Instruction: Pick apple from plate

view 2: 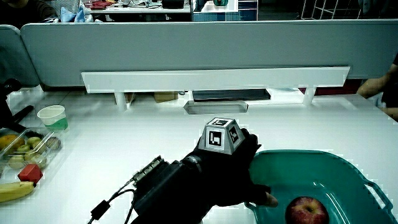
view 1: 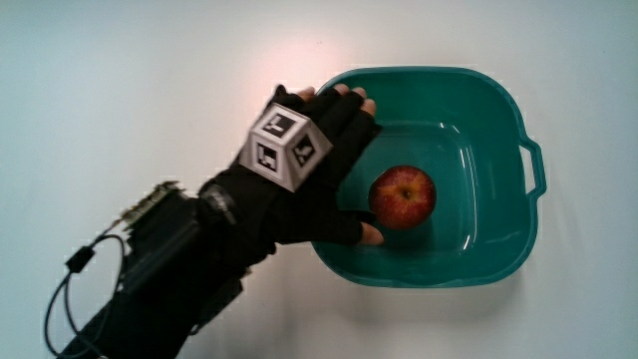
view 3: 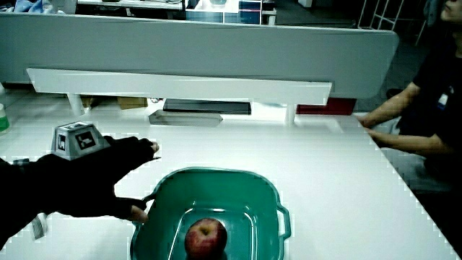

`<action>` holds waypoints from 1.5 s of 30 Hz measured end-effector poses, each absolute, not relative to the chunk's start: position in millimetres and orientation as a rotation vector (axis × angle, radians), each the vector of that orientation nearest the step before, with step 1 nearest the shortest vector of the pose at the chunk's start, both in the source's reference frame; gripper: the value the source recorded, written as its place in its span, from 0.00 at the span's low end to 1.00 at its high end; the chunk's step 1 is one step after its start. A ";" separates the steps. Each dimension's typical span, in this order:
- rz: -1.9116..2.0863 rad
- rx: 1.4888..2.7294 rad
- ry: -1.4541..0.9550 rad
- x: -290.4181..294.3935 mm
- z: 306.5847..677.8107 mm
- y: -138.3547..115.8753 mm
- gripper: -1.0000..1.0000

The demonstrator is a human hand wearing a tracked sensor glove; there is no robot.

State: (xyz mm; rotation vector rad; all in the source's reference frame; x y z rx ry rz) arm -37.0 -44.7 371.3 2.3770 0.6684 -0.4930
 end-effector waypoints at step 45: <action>-0.369 2.314 0.718 23.2 395.2 -31.2 0.56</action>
